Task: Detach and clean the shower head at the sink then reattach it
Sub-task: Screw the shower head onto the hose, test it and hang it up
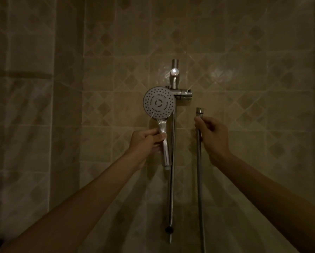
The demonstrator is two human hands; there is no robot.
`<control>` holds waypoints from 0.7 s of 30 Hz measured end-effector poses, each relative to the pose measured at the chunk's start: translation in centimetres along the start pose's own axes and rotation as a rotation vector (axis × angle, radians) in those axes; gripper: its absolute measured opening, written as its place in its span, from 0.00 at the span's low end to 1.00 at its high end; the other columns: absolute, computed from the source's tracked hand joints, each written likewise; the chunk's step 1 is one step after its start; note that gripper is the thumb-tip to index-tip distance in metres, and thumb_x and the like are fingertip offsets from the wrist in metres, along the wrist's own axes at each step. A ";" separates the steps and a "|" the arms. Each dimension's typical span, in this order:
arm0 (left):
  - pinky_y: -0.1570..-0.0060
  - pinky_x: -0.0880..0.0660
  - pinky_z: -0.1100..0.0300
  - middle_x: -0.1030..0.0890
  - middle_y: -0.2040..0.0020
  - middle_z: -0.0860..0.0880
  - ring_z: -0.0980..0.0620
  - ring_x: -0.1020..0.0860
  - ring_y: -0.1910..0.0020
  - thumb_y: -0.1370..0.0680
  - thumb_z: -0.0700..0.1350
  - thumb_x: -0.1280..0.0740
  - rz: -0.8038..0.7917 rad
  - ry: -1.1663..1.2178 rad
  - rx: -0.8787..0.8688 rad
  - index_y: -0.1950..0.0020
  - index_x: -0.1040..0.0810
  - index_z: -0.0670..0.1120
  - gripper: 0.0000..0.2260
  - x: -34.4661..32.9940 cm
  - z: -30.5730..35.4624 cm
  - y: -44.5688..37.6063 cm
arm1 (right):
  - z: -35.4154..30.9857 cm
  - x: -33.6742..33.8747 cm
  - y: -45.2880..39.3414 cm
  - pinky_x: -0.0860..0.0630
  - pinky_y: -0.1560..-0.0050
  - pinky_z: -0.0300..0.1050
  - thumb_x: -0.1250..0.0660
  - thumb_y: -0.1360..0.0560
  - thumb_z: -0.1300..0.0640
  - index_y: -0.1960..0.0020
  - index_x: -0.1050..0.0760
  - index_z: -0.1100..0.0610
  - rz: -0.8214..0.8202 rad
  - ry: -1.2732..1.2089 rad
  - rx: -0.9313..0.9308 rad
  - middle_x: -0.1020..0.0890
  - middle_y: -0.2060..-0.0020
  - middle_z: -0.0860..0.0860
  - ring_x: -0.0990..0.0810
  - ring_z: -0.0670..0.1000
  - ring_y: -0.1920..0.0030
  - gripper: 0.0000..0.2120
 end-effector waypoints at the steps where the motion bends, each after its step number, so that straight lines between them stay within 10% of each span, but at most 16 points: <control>1: 0.59 0.19 0.67 0.14 0.50 0.42 0.57 0.16 0.61 0.23 0.36 0.29 0.002 0.000 0.009 0.41 0.16 0.40 0.11 0.2 -0.4 0.5 | 0.7 -0.2 1.4 0.19 0.60 0.42 0.31 0.19 0.51 0.44 0.17 0.60 -0.025 -0.041 -0.034 0.16 0.61 0.52 0.16 0.49 0.61 0.13; 21: 0.57 0.17 0.61 0.12 0.55 0.48 0.51 0.13 0.54 0.22 0.36 0.29 0.148 0.305 0.132 0.46 0.16 0.43 0.07 4.5 -7.5 6.9 | 9.5 -1.7 24.0 0.32 0.72 0.32 0.33 0.20 0.39 0.56 0.14 0.44 -0.237 0.033 -0.374 0.23 0.74 0.41 0.28 0.38 0.73 0.14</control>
Point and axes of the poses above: each hand's wrist, its own y-axis away from the middle knuckle, its own x-axis out of the back of the hand, z = x × y, the point moved 10 cm from there along -y, towards the middle knuckle
